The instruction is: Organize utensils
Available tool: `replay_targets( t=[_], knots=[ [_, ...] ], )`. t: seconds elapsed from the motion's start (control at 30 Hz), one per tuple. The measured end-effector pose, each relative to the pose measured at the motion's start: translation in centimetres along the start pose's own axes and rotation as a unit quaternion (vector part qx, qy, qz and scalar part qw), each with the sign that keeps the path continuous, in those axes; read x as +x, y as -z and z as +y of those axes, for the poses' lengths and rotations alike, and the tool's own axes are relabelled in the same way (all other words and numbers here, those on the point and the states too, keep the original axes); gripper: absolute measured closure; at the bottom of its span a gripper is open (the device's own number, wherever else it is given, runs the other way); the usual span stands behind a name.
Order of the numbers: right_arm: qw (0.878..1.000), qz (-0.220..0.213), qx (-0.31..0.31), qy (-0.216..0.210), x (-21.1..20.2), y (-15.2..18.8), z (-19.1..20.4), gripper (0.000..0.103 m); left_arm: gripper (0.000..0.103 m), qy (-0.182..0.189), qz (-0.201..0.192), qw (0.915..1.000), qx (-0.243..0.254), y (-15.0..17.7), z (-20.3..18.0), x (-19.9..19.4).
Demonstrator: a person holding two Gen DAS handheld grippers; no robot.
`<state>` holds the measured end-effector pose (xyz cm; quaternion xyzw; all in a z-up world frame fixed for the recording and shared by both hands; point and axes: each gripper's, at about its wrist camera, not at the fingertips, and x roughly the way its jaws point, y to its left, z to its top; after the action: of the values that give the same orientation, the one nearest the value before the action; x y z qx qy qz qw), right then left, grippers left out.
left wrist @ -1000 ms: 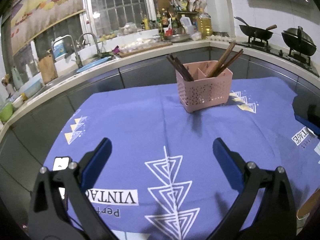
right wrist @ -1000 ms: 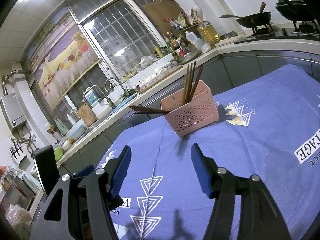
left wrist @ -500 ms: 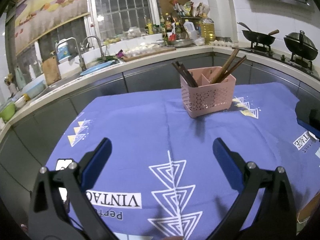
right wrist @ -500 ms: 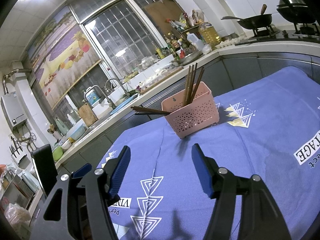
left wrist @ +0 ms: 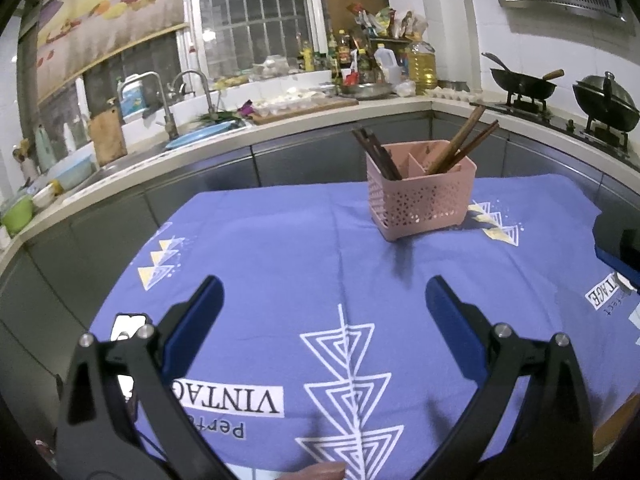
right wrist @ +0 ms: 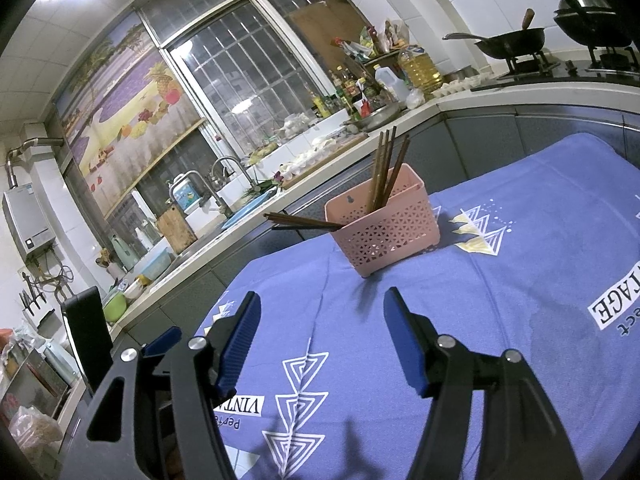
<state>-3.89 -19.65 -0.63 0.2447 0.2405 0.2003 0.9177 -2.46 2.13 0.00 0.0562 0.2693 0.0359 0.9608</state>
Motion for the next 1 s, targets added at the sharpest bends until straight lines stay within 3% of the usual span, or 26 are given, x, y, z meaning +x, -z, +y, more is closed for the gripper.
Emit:
replay_targets(
  t=[1.0],
  knots=[
    [1.0,-0.002,-0.003,-0.001,-0.15,0.0,0.47,0.038,0.006,-0.008,-0.002,0.9999,-0.006,-0.06,0.01,-0.31]
  ],
)
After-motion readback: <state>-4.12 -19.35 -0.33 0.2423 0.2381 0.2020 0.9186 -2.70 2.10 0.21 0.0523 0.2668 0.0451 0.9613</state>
